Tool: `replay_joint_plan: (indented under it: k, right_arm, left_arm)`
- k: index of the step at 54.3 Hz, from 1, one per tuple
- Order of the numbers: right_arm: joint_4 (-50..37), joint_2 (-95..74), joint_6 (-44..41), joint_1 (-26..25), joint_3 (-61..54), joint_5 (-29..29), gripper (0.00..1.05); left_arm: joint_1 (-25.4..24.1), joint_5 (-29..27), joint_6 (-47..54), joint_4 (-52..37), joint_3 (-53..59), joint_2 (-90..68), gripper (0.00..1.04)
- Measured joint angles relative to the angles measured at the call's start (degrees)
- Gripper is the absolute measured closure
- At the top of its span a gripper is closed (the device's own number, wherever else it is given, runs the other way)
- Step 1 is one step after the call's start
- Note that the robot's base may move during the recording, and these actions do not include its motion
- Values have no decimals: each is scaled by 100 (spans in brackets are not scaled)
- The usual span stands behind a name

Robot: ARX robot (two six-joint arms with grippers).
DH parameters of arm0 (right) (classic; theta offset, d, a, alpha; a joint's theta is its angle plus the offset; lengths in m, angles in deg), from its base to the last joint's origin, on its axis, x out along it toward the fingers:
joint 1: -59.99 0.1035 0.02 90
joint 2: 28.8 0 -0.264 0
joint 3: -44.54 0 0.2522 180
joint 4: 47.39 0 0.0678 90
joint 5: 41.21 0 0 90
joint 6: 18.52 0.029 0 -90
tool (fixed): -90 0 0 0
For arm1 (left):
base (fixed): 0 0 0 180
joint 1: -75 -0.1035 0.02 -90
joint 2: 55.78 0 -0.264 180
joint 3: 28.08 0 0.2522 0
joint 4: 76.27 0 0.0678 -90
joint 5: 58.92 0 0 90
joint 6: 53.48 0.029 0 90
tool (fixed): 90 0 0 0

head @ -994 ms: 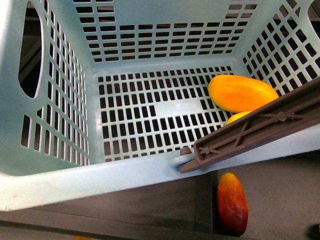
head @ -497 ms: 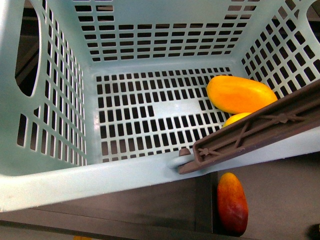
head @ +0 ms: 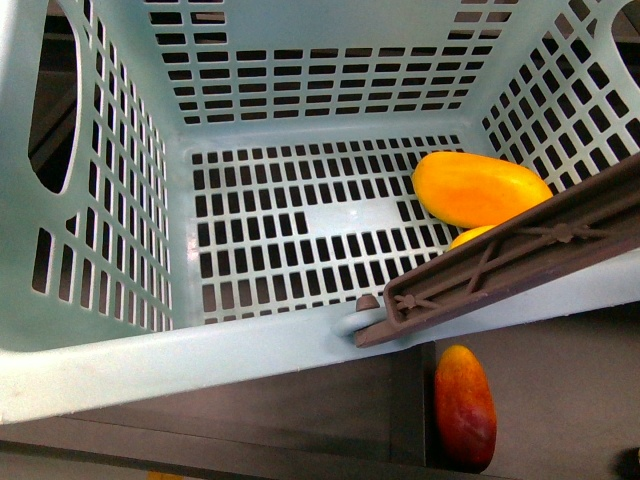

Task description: Pick lemon and mango into basket

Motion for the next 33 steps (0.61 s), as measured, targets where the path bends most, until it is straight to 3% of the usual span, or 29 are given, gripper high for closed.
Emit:
replay_joint_plan:
  k: [7, 9, 24, 33]
  right_arm:
    - [0, 0, 0, 0, 0, 15, 15]
    - [0, 2, 2, 0, 0, 11, 8]
    - [0, 4, 0, 0, 0, 7, 9]
    - [0, 4, 0, 0, 0, -2, 9]
  left_arm:
    - [186, -1816, -407, -1064, 302, -26, 100]
    - [120, -2031, -391, -1182, 291, -26, 100]
    - [-855, -1963, -1270, -1419, 221, -437, 100]
    - [-1692, -2002, -2107, -1423, -57, -1392, 100]
